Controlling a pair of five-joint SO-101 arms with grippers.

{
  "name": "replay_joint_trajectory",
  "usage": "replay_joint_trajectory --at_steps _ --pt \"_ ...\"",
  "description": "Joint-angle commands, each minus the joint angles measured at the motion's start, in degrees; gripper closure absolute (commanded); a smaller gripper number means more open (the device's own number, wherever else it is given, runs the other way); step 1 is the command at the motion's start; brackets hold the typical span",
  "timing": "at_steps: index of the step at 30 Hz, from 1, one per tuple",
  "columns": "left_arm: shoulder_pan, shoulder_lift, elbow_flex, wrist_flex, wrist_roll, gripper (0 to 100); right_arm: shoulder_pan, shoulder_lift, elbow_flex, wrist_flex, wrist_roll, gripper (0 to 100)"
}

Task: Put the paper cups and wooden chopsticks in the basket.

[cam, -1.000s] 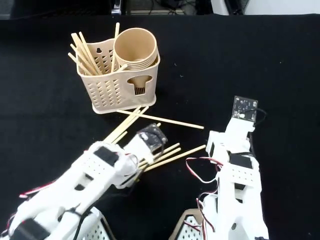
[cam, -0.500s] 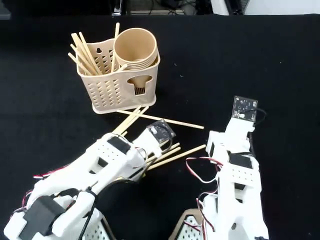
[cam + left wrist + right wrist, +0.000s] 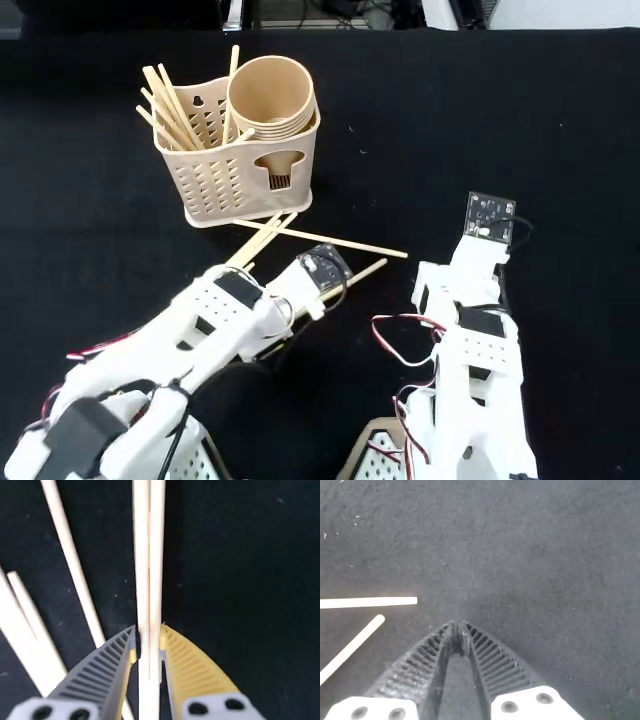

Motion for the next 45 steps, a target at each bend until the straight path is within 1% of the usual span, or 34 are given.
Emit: replay_joint_trajectory --at_steps 1,6,10,16,21,25,28,30,35,41,43,45 --pt "-0.5 -5.8 -4.5 8.2 -3.4 97 0.3 -1.1 -0.7 -1.4 -0.1 98.3" --pt "-2.9 -9.5 -5.8 14.9 -8.2 97 0.3 -1.1 -0.7 -1.4 -0.1 98.3" --pt "-5.2 -9.8 -5.3 16.4 -11.8 97 0.3 -1.1 -0.7 -1.4 -0.1 98.3" --pt "-9.9 -10.3 -7.0 17.2 -14.2 97 0.3 -1.1 -0.7 -1.4 -0.1 98.3" --pt "-13.8 -11.0 -12.2 22.4 -14.1 97 0.3 -1.1 -0.7 -1.4 -0.1 98.3" --pt "-15.3 -17.2 -16.7 27.2 -14.0 97 0.3 -1.1 -0.7 -1.4 -0.1 98.3" --pt "-17.2 -25.4 -20.5 27.7 -13.9 97 0.3 -1.1 -0.7 -1.4 -0.1 98.3" --pt "-19.1 -30.9 -23.3 25.3 -12.8 97 0.3 -1.1 -0.7 -1.4 -0.1 98.3" --pt "-25.5 -40.5 -25.5 11.7 -1.1 97 0.2 -1.1 -0.7 -1.4 -0.1 98.3" --pt "-30.3 -42.9 -25.4 -5.3 13.8 97 0.2 -1.1 -0.7 -1.4 -0.1 98.3" --pt "-31.3 -42.8 -25.1 -12.0 18.5 97 0.2 -1.1 -0.7 -1.4 -0.1 98.3" --pt "-31.3 -42.8 -23.5 -20.5 22.9 97 0.2 -1.0 -0.7 -1.4 -0.1 98.3"
